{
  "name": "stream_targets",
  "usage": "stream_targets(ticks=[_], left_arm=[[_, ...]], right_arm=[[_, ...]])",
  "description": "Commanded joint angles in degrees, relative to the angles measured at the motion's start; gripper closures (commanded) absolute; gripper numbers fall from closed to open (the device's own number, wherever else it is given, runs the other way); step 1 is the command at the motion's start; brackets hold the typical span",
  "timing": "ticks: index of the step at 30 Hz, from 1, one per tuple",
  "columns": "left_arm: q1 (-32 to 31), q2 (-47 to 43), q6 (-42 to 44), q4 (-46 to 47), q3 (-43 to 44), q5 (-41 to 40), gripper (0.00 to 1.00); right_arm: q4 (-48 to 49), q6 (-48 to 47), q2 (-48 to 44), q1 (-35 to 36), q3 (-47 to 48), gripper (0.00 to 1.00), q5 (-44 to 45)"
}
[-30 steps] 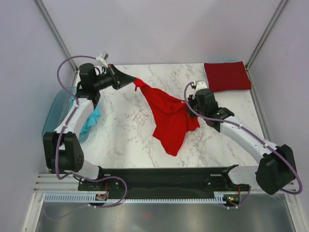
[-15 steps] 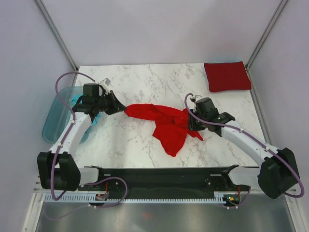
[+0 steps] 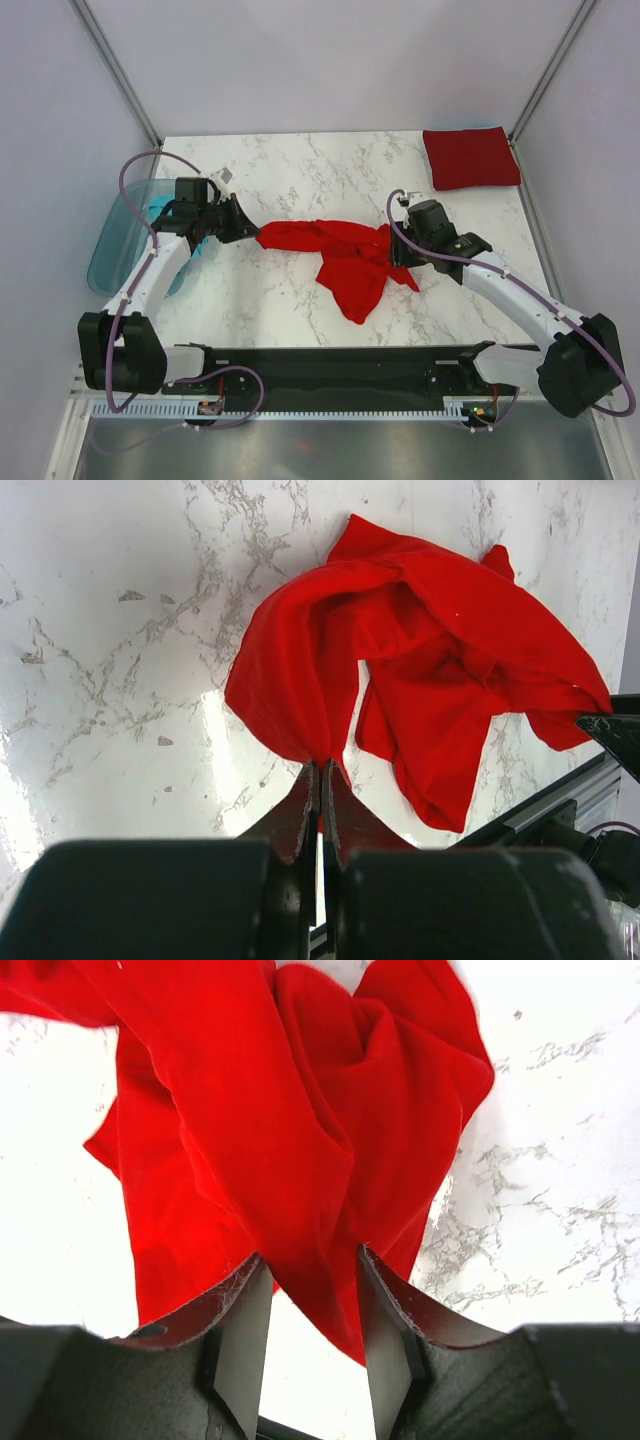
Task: Fold and stack the t-shirts
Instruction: Move the tshirt to the center of the board, then flatten the tshirt out
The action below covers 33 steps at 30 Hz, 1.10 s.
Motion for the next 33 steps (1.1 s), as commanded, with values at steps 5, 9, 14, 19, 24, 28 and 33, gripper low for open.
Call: stream_targets(ticks=[5,9,14,19,24,28,33], left_arm=[[0.01,-1.38,2.80,0.26,0.22,0.95,0.98],[0.01,-1.73,2.71,0.26,-0.04,0.77,0.98],[0.01,-1.56,2.71,0.34,-0.22,0.68,0.98],[0.01,-1.29,2.62,0.26,-0.05,0.51,0.98],[0.01,-0.59,2.71,0.26,0.22,0.33,0.98],[0.01,-0.06,2.53,0.26,0.57,0.33,0.98],[0.10,0.29,2.36,0.25,0.66,0.16,0.98]], right_arm=[[3.28,1.96,-0.18,0.25,3.66,0.71,2.60],[3.72,1.78,0.97,0.25,3.74,0.76,3.74],[3.55,1.78,-0.08,0.16,3.57,0.59,4.19],[-2.05,0.64,-2.02,0.25,2.87,0.58,6.91],[-2.95,1.08,-6.05,0.25,-2.23,0.51,4.81],[-2.95,1.87,-9.92,0.42,-6.18,0.45,1.99],[-4.71,5.90,-9.76,1.57,-5.93,0.44,4.28]])
